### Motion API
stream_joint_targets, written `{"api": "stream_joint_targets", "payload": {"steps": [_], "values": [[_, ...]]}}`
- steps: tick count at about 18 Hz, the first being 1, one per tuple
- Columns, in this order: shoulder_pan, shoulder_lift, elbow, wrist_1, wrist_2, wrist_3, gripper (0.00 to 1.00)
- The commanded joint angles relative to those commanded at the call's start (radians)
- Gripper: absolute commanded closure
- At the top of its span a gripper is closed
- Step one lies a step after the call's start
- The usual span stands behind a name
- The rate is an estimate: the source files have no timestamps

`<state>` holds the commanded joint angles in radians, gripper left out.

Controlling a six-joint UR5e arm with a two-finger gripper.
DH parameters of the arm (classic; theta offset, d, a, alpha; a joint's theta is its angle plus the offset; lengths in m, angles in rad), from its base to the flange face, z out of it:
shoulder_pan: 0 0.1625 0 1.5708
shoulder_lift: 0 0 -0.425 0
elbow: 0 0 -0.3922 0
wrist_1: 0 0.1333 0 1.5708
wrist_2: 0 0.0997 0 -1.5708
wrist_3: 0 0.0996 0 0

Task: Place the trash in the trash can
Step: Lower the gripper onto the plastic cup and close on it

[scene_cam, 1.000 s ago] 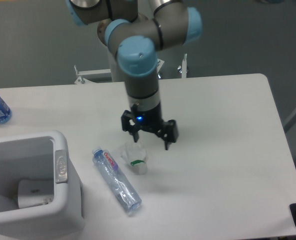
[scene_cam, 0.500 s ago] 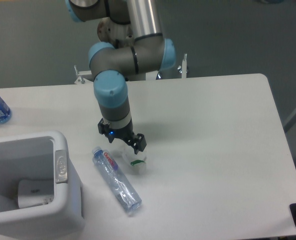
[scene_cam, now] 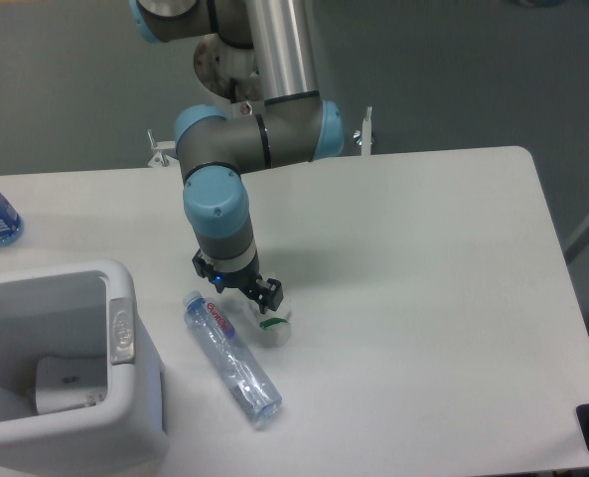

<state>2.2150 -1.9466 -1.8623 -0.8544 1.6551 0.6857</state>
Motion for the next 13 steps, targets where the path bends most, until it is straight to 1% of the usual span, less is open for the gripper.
{"api": "stream_joint_targets", "payload": {"steps": [1, 6, 7, 10, 13], "values": [[0.006, 0.003, 0.0, -0.003, 0.002, 0.002, 1.0], [0.07, 0.038, 0.023, -0.02, -0.006, 0.018, 1.0], [0.083, 0.052, 0.032, -0.034, -0.009, 0.02, 1.0], [0.127, 0.078, 0.083, -0.1, -0.037, 0.021, 1.0], [0.184, 0.139, 0.129, -0.141, -0.148, 0.02, 1.0]]}}
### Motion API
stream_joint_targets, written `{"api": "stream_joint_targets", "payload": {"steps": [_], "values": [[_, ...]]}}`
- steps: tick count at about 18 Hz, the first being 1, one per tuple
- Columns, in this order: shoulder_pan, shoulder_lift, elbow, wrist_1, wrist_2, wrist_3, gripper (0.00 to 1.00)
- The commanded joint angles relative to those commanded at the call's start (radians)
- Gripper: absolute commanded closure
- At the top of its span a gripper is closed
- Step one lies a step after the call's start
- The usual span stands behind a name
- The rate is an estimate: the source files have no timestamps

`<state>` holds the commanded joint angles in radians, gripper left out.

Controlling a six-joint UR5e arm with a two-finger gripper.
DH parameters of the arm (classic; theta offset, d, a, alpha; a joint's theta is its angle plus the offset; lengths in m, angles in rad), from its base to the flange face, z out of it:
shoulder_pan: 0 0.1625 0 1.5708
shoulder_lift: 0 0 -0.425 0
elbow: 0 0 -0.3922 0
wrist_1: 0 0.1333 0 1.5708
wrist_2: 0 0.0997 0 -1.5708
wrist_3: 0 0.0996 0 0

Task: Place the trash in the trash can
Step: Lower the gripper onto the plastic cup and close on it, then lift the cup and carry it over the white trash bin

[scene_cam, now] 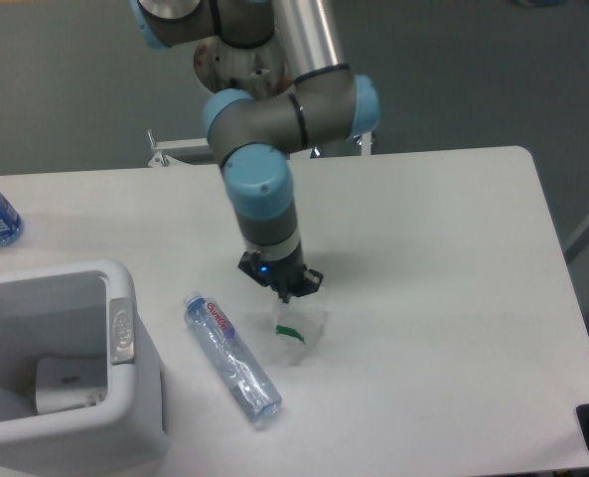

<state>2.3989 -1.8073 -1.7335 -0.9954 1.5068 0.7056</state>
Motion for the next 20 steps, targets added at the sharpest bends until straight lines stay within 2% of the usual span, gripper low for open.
{"api": "stream_joint_targets", "payload": {"steps": [4, 6, 9, 13, 15, 20], "values": [[0.112, 0.095, 0.066, -0.042, -0.245, -0.017, 1.0], [0.149, 0.105, 0.112, -0.042, -0.353, -0.064, 1.0], [0.144, 0.103, 0.196, -0.039, -0.41, -0.217, 1.0], [0.106, 0.086, 0.29, -0.023, -0.494, -0.415, 1.0], [0.041, 0.063, 0.333, -0.006, -0.504, -0.477, 1.0], [-0.148, 0.051, 0.338, 0.118, -0.505, -0.58, 1.0]]}}
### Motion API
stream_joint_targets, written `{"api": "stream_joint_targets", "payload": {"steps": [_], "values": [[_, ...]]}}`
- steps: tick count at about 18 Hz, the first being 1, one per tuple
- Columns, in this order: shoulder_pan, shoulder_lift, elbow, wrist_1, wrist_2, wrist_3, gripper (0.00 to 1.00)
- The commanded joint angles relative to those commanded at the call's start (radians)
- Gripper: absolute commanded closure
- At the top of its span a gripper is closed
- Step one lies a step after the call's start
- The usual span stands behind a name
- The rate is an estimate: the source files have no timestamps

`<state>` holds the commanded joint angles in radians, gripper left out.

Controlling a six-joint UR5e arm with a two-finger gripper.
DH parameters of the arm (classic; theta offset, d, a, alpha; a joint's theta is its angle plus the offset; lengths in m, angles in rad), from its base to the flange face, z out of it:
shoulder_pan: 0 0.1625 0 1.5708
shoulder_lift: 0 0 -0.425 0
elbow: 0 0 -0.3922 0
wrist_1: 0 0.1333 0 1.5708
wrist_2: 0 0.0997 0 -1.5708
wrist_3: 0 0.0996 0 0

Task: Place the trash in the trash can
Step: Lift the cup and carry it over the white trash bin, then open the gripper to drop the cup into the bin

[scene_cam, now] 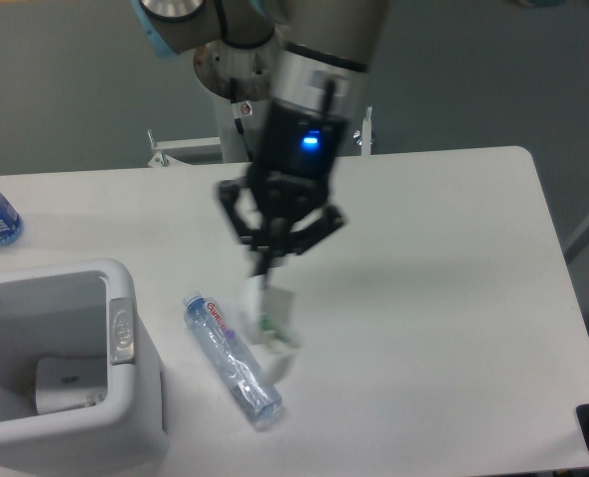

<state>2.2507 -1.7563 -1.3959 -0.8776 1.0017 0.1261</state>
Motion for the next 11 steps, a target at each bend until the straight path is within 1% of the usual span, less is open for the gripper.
{"api": "stream_joint_targets", "payload": {"steps": [1, 4, 5, 6, 7, 8, 9, 10, 11], "values": [[-0.028, -0.003, -0.002, 0.009, 0.0, -0.012, 1.0], [-0.117, 0.0, -0.009, 0.009, 0.003, -0.019, 1.0], [-0.128, 0.003, -0.017, 0.009, 0.006, -0.02, 0.87], [-0.131, 0.001, -0.018, 0.011, 0.006, -0.016, 0.46], [-0.131, -0.002, -0.012, 0.011, 0.008, -0.02, 0.22], [-0.131, -0.002, -0.011, 0.011, 0.009, -0.025, 0.11], [-0.131, -0.002, -0.012, 0.011, 0.009, -0.031, 0.04], [-0.131, -0.003, -0.011, 0.011, 0.009, -0.037, 0.01], [-0.131, -0.005, -0.006, 0.009, 0.008, -0.043, 0.0]]}}
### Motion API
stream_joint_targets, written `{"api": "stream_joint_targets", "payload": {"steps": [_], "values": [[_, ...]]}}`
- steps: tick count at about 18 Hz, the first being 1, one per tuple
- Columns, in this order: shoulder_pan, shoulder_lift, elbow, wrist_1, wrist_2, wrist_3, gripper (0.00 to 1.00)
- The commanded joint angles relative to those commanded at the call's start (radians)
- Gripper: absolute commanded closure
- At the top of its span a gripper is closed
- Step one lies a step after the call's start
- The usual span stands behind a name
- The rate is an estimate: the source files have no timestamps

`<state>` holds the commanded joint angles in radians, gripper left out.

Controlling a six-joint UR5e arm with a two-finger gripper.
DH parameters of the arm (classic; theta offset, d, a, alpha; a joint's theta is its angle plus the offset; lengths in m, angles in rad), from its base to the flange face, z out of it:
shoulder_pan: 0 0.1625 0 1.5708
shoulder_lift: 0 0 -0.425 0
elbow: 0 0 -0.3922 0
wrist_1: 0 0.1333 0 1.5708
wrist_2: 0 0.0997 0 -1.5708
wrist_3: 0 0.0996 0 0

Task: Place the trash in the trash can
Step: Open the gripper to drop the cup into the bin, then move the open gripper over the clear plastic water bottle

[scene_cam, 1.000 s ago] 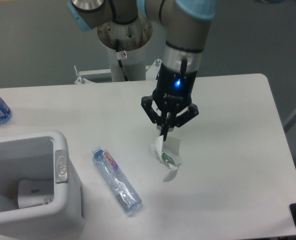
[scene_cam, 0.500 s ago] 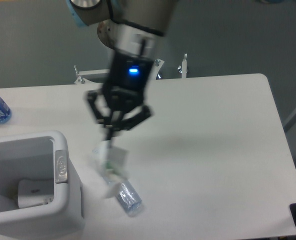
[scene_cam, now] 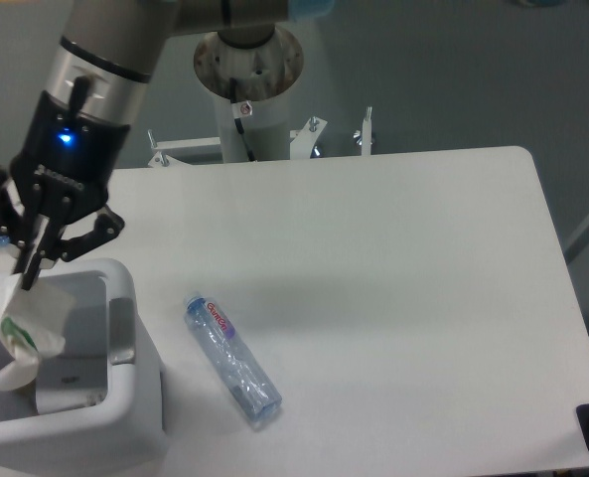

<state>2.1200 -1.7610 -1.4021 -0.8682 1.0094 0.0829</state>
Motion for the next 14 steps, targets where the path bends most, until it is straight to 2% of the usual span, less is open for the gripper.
{"api": "stream_joint_targets", "payload": {"steps": [5, 10, 12, 14], "values": [[0.017, -0.031, 0.006, 0.002, 0.015, -0.018, 0.0], [0.155, -0.08, -0.003, 0.0, 0.034, -0.072, 0.0], [0.173, -0.089, -0.009, -0.003, 0.087, -0.086, 0.0], [0.181, -0.104, -0.018, -0.009, 0.191, -0.083, 0.0]]}}
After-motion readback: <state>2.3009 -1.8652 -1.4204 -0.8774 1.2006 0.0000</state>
